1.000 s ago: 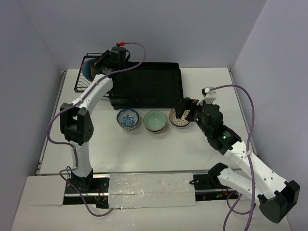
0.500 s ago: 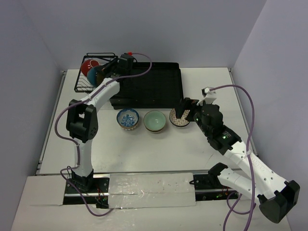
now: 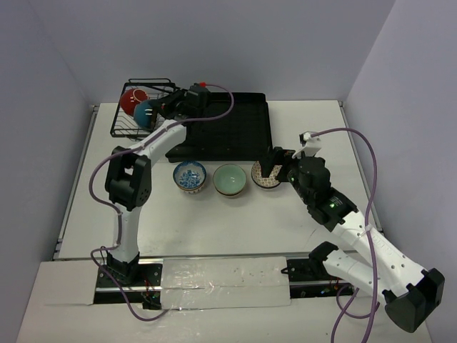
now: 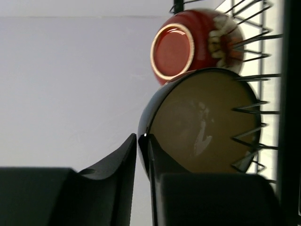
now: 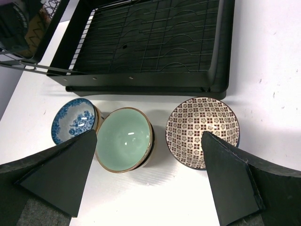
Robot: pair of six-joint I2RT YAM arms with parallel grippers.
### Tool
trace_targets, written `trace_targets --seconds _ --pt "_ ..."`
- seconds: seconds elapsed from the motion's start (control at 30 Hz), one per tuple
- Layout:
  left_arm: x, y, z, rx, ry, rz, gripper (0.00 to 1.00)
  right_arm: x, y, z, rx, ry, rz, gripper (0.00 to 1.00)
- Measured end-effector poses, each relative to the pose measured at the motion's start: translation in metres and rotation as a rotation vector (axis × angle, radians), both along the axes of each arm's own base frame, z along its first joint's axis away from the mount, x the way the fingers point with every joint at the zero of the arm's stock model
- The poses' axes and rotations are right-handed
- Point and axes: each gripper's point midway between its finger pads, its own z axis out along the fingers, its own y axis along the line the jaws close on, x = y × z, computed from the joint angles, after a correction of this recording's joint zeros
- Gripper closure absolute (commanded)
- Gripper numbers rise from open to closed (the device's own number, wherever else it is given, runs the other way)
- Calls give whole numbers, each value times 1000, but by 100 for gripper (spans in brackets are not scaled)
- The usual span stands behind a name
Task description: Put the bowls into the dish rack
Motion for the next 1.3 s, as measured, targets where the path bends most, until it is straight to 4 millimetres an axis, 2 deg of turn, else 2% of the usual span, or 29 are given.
trace_targets --seconds 0.2,0.47,0.57,0.63,0.67,0.8,1.0,1.07,1.13,1.2,1.3 --pt "0 -22 -11 -1 7 -40 68 0 -1 0 -2 -1 -2 0" --pt "7 -44 -27 -58 -4 -90 69 0 -2 -1 -8 -4 -6 0" --pt "10 -48 -27 -96 -30 -90 60 0 -2 0 -7 -5 -7 0" --pt "14 -52 -21 -155 -64 -93 55 1 -2 1 -5 -9 -7 0" --pt "16 -55 -16 -195 -87 -97 46 1 -2 1 -4 -10 -7 0" --pt "23 -68 22 -413 -248 -122 29 1 -2 1 -4 -10 -7 0" --pt "5 -75 68 -804 -392 -179 13 1 -2 1 -12 -13 -5 0" --pt "-4 -69 88 -964 -441 -193 7 1 -2 1 -14 -14 -5 1" --pt "-13 -53 104 -1103 -487 -192 5 1 -2 0 -13 -10 2 2" --pt "-23 -27 116 -1213 -539 -169 3 4 -1 -2 -14 3 8 6" --pt "-39 17 121 -1307 -604 -105 1 16 -5 -9 -16 42 -12 8"
